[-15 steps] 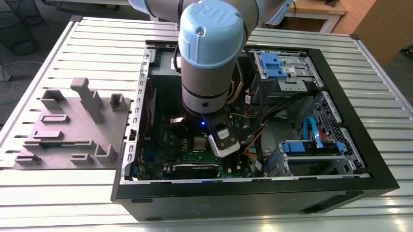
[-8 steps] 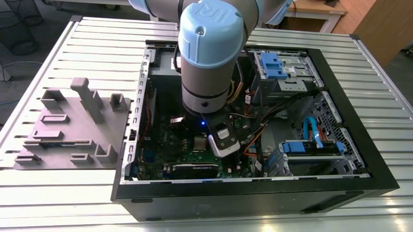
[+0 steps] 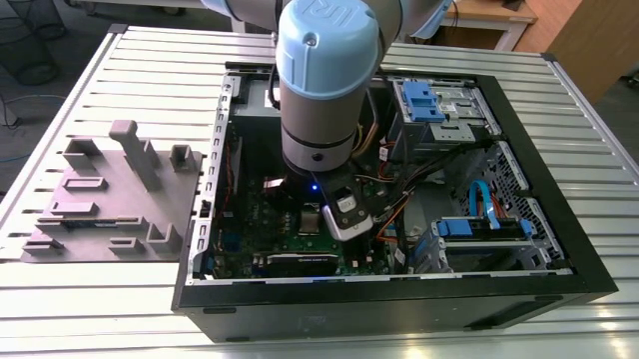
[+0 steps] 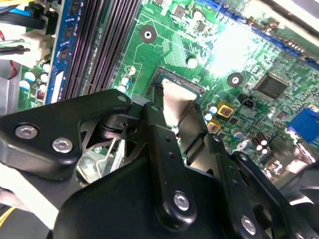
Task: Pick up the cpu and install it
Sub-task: 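Place the cpu into insertion slot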
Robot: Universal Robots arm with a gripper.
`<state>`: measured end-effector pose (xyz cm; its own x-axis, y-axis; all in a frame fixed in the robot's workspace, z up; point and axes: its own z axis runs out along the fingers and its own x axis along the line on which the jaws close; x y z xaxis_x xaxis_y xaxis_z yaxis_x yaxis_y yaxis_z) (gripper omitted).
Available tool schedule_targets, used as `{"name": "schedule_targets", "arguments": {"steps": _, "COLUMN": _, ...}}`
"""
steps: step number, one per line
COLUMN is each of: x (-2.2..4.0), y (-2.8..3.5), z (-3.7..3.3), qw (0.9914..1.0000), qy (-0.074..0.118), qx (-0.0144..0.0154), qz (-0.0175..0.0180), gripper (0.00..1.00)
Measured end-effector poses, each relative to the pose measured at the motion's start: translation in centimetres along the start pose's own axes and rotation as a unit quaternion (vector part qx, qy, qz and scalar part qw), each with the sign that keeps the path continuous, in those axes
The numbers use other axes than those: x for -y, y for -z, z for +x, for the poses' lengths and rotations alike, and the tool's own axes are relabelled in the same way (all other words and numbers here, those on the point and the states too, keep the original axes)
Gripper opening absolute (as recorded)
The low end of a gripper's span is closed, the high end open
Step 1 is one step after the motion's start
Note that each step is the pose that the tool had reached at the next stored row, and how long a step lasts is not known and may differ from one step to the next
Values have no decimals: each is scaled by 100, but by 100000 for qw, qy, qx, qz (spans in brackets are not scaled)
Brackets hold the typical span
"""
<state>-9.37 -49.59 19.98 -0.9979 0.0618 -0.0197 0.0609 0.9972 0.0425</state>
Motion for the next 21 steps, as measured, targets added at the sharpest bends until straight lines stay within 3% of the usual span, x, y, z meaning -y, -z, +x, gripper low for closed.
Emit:
{"name": "schedule_targets", "arguments": {"steps": 4, "x": 0, "y": 11, "z": 0, "qw": 100000, "qy": 245, "qx": -13, "qz": 58, "gripper": 39}}
{"name": "schedule_targets", "arguments": {"steps": 13, "x": -24, "y": -34, "z": 2, "qw": 99951, "qy": 3128, "qx": -127, "qz": 137, "gripper": 39}}
{"name": "schedule_targets", "arguments": {"steps": 21, "x": -34, "y": -64, "z": 5, "qw": 99943, "qy": 3350, "qx": -133, "qz": 238, "gripper": 39}}
